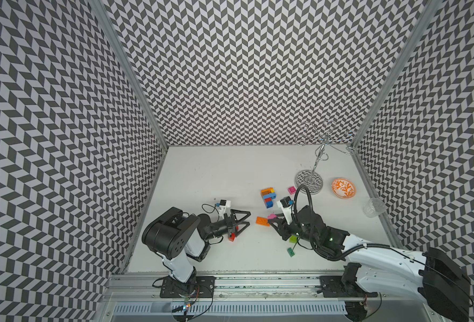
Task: Assemble the letter p with lego
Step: Assemble the lego brick with the lego brick.
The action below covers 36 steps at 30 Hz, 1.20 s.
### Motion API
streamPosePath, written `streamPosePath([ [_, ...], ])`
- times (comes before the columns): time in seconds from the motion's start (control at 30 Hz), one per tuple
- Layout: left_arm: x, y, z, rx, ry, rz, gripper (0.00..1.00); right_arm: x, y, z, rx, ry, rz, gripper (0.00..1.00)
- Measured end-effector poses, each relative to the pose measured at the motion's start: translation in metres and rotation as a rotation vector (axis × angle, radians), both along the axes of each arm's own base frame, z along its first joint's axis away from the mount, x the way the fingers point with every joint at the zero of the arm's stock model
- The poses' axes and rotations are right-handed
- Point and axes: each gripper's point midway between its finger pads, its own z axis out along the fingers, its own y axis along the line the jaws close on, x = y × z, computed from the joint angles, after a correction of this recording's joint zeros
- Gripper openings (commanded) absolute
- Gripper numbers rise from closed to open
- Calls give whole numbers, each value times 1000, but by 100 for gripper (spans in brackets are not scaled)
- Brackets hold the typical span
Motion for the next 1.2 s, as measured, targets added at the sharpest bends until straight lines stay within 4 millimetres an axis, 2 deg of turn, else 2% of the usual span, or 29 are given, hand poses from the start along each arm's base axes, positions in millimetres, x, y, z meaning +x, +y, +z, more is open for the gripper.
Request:
streamPosePath([
  [0.13,25,2,42,59,-188,96,100,29,-14,21,-36,2,-52,0],
  [0.23,48,15,95,148,-356,252,100,46,-12,34,-87,7,-40,0],
  [0.3,55,33,129,200,-455,367,100,56,-7,33,-143,24,-17,0],
  [0.37,59,50,145,252,-504,456,100,62,0,27,-197,54,18,0],
  [0.4,61,56,146,277,-513,483,100,64,5,20,-236,83,49,0],
  [0.43,65,60,141,303,-506,501,100,67,10,15,-262,104,69,0],
  [0.5,75,65,119,374,-458,520,100,71,20,0,-318,153,118,0],
  [0.6,86,74,70,491,-361,522,100,74,30,-29,-413,221,180,0],
  [0.67,85,85,41,555,-316,532,100,70,35,-46,-479,260,226,0],
  [0.8,78,112,7,637,-280,589,100,65,45,-60,-574,281,295,0],
  [0.87,77,126,0,656,-269,629,100,66,50,-65,-616,277,321,0],
  [0.97,77,139,1,656,-272,678,100,66,53,-76,-680,282,354,0],
  [1.2,80,149,3,649,-279,717,100,55,52,-98,-824,305,409,0],
])
